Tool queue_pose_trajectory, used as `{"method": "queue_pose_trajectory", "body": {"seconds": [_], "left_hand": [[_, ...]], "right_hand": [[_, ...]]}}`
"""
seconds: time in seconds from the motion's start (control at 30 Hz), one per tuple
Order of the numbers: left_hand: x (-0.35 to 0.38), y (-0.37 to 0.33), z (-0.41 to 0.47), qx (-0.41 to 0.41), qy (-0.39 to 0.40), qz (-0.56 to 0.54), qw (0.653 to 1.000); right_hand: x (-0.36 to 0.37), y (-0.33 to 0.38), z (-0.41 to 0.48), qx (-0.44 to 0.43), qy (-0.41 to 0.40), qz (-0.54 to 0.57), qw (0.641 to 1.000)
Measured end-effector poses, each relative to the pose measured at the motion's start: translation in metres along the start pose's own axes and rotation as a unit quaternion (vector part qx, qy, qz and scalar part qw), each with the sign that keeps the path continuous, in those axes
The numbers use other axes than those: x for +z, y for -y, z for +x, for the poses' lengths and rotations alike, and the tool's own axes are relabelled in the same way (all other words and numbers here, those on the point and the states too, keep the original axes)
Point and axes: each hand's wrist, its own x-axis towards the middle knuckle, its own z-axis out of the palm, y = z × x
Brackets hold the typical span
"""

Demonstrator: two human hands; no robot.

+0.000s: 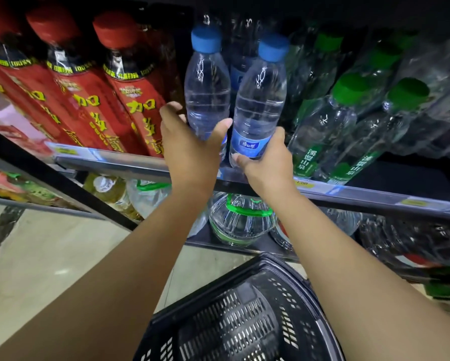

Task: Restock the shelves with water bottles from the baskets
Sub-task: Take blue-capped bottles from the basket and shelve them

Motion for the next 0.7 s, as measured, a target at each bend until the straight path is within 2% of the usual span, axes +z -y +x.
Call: {"method": "queue_pose_trajectory", "body": {"seconds": [0.2, 0.3, 0.37, 0.57, 0.7], "left_hand": [[-0.006, 0.012, 0.019, 0.052, 0.122, 0.016, 0.991], [-0.009, 0.008, 0.020, 0.017, 0.165, -0.010, 0.986], [-0.007, 0.006, 0.014, -0.005, 0.154, -0.005, 0.988], [0.009, 0.005, 0.011, -0.047, 0.057, 0.102, 0.992], [0.014, 0.008, 0.019, -0.031, 0.079, 0.128, 0.988]], "right_hand": [[0.000, -0.001, 0.010, 0.022, 0.016, -0.019, 0.999], [-0.003, 0.003, 0.016, 0.039, 0.032, -0.023, 0.998], [-0.002, 0.003, 0.017, 0.049, 0.032, -0.029, 0.998], [0.009, 0.001, 0.023, 0.075, -0.008, -0.017, 0.997], [0.016, 0.001, 0.039, 0.056, -0.014, -0.017, 0.998]]}}
